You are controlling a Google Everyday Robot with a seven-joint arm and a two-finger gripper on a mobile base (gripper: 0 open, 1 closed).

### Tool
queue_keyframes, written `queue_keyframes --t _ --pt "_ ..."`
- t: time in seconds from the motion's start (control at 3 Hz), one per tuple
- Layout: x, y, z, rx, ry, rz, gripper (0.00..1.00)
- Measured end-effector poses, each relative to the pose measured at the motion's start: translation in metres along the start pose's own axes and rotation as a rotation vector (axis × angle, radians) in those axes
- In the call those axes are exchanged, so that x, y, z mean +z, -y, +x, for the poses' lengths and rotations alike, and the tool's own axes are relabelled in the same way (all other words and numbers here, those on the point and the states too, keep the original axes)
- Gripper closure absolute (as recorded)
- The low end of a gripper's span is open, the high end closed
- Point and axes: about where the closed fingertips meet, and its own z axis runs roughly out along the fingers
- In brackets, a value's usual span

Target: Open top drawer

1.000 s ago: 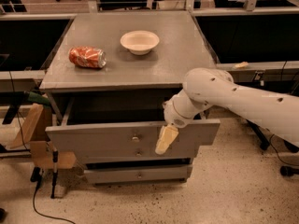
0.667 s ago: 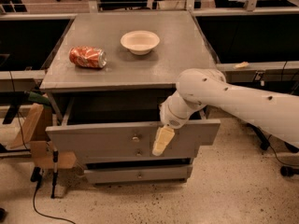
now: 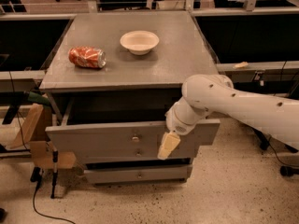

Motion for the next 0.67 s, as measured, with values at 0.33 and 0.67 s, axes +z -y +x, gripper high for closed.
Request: queue_keyframes --t 0.33,0.67 --pt "-0.010 -0.007 0.014 0.021 -0.011 0.004 0.25" --pt "-0.013 -0.010 0.025 0.033 -0.007 -0.003 0.48"
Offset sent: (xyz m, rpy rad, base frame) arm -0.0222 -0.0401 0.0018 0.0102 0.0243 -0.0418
